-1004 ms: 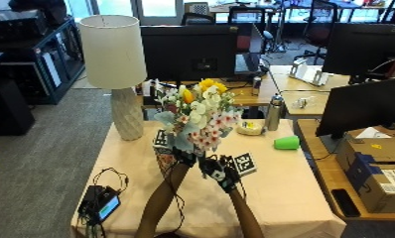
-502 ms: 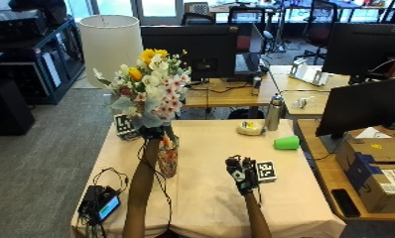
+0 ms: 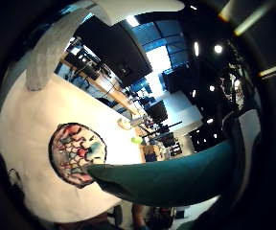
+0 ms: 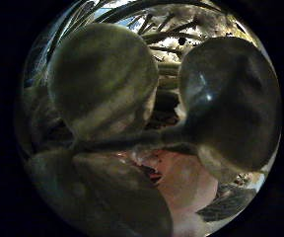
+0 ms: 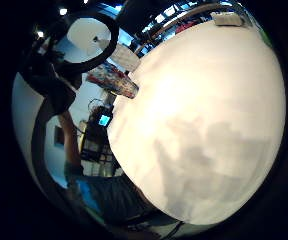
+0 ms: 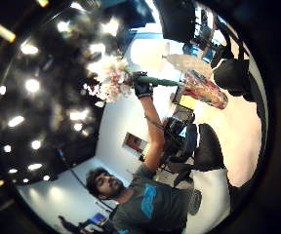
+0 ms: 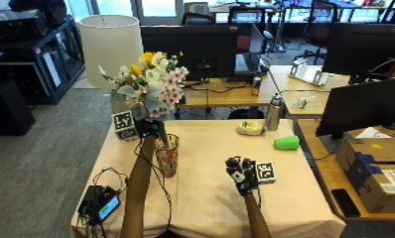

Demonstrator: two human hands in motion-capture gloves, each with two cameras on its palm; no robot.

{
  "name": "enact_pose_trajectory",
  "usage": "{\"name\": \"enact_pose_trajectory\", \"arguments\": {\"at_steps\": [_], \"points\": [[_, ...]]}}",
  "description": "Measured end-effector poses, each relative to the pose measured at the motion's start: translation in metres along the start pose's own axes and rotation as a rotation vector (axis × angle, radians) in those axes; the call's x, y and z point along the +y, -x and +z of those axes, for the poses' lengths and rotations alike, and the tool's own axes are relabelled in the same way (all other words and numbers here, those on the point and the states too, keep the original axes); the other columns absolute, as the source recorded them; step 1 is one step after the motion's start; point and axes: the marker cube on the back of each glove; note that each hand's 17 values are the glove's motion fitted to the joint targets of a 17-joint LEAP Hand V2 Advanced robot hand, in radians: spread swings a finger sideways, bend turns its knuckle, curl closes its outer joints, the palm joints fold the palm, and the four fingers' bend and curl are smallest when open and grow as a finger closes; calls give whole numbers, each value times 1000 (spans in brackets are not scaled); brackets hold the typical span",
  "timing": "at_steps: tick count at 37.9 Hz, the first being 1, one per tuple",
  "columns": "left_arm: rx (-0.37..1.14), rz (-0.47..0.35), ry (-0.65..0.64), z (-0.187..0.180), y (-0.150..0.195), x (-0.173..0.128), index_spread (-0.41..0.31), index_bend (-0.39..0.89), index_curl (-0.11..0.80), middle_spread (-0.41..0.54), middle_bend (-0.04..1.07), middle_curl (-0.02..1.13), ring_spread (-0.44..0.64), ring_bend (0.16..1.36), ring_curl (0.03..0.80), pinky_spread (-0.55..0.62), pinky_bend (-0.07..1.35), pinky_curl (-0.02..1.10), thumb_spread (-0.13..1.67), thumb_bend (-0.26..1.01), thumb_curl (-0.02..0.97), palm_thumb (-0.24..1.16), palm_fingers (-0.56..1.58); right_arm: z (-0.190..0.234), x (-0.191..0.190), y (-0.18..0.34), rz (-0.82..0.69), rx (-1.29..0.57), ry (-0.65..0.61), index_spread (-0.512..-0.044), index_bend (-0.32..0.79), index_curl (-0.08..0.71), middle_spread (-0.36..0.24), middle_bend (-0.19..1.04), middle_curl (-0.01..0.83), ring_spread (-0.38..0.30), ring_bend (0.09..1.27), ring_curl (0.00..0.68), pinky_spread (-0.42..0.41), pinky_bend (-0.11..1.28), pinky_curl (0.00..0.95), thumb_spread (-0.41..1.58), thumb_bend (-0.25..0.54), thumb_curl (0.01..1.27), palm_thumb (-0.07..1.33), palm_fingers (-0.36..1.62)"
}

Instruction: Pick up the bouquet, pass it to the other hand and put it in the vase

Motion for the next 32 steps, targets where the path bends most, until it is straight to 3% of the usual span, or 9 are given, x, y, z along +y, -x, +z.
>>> {"name": "enact_pose_trajectory", "arguments": {"at_steps": [2, 7, 10, 14, 18, 22, 28, 30, 32], "points": [[-25, -116, 1, 3, 16, -1, -315, 151, 391, -355, 391, 480, -373, 607, 416, -401, 540, 412, 239, -41, 715, 908, 1279, -3, -4, -2, -79, 34, -6, -298, 101, 291, -169, 320, 461, -150, 520, 417, -3, 434, 367, 812, -25, 639, 924, 1052], [-120, -198, 63, 9, 41, -3, -316, 163, 394, -354, 387, 479, -371, 596, 414, -392, 525, 412, 261, -40, 716, 909, 1255, -6, -2, -3, -68, 48, -17, -298, 104, 286, -169, 307, 462, -147, 512, 419, 5, 415, 365, 818, -25, 633, 927, 1056], [-172, -224, 131, 9, 67, -5, -287, 92, 374, -340, 351, 471, -364, 588, 414, -360, 498, 409, 393, -44, 697, 889, 1086, -6, 0, -1, -35, 36, -22, -299, 104, 284, -170, 297, 461, -146, 508, 420, 7, 410, 366, 824, -27, 629, 924, 1058], [-244, -254, 159, 7, 87, 0, -131, -143, 255, -233, 235, 480, -290, 647, 458, -196, 552, 453, 573, -47, 645, 839, 441, -8, 1, -2, -11, 47, -27, -299, 105, 281, -170, 294, 463, -146, 500, 420, 16, 395, 365, 829, -28, 624, 921, 1057], [-352, -300, 190, 0, 114, 16, 25, -88, 182, -43, 170, 467, -112, 693, 467, 33, 601, 469, 628, -30, 618, 859, 138, -10, 0, -2, -51, 62, -22, -298, 105, 278, -170, 286, 464, -145, 493, 420, 26, 382, 365, 833, -27, 620, 918, 1052], [-348, -297, 248, -12, 143, 22, 123, -14, 136, 96, 164, 403, 61, 718, 427, 207, 609, 429, 639, -21, 610, 899, 20, -7, 2, 10, 19, -6, -31, -298, 105, 276, -171, 283, 466, -145, 490, 422, 31, 365, 364, 836, -26, 616, 917, 1053], [-306, -271, 256, -28, 141, 25, 195, 47, 104, 225, 190, 374, 233, 753, 387, 374, 622, 388, 664, -34, 592, 897, -53, -5, 1, 16, 32, 9, -34, -297, 107, 274, -172, 275, 467, -145, 487, 424, 44, 342, 362, 839, -26, 612, 917, 1052], [-307, -236, 246, -35, 143, 22, 215, 56, 98, 257, 190, 369, 269, 760, 381, 413, 626, 381, 675, -34, 588, 895, -61, -8, -2, 12, -28, 81, -34, -297, 106, 273, -172, 273, 467, -146, 486, 425, 47, 338, 363, 839, -26, 611, 917, 1054], [-295, -132, 233, -41, 137, 19, 222, 59, 92, 277, 197, 366, 301, 764, 376, 444, 626, 375, 684, -36, 582, 891, -70, -8, -7, 9, -111, 143, -33, -297, 110, 274, -172, 276, 468, -140, 476, 423, 48, 328, 362, 845, -24, 610, 918, 1048]]}}
